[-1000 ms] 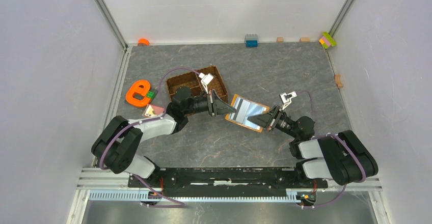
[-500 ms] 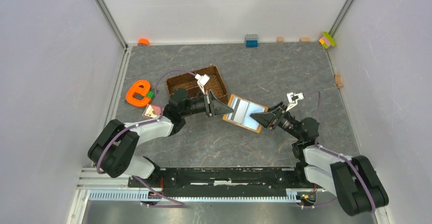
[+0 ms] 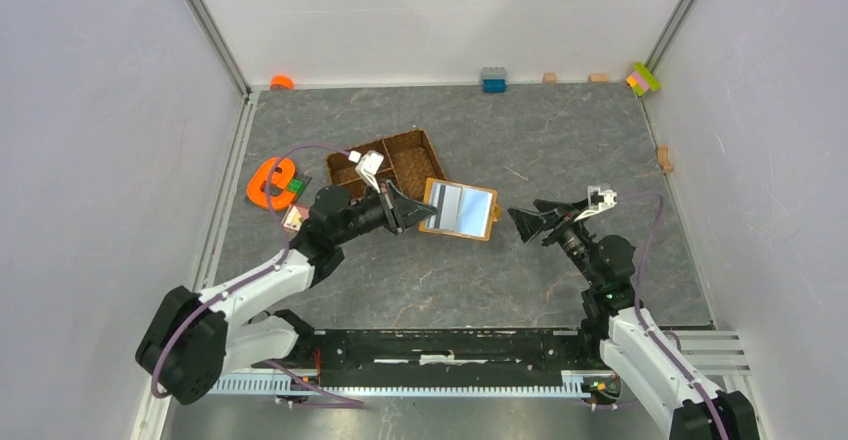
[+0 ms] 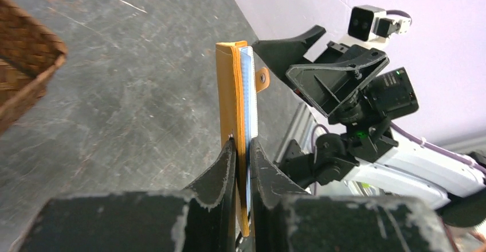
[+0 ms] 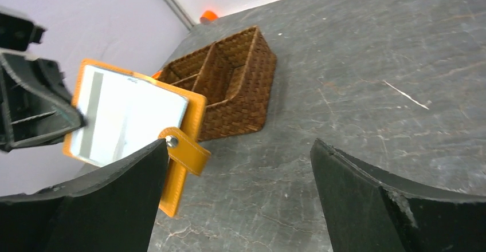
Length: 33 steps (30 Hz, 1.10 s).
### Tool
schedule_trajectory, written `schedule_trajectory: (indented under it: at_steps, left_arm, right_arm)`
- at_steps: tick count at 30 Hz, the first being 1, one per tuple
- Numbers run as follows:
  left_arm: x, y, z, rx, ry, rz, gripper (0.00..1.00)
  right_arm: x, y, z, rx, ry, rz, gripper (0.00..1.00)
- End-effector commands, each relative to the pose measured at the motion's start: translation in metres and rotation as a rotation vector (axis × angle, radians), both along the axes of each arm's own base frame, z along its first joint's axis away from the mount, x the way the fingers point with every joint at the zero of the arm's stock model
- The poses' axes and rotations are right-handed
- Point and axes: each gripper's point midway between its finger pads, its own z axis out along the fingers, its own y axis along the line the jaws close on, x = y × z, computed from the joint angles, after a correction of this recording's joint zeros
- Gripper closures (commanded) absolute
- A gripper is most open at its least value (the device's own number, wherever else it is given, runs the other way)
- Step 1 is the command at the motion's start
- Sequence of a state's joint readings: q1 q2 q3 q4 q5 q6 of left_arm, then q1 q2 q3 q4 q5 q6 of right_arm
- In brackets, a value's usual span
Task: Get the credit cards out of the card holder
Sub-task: Remove the credit card from the card holder.
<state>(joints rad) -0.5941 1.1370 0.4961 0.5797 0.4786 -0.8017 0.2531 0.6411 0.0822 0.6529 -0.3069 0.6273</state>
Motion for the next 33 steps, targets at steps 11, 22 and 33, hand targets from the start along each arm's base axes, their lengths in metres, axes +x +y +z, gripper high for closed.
schedule_trajectory:
  at_steps: [11, 22, 33]
  left_arm:
    - [0.002, 0.025, 0.041, -0.079, -0.205, 0.125, 0.98]
    - [-0.010, 0.028, 0.055, -0.193, -0.275, 0.103, 0.98]
    - [-0.013, 0.020, 0.054, -0.170, -0.272, 0.052, 0.97]
  right_arm:
    - [0.011, -0.034, 0.011, 0.015, 0.006, -0.209, 0.02]
    - [0.002, -0.062, 0.022, 0.095, -0.088, -0.349, 0.02]
    - [-0.031, 0.013, 0.052, 0.096, -0.218, 0.127, 0.05]
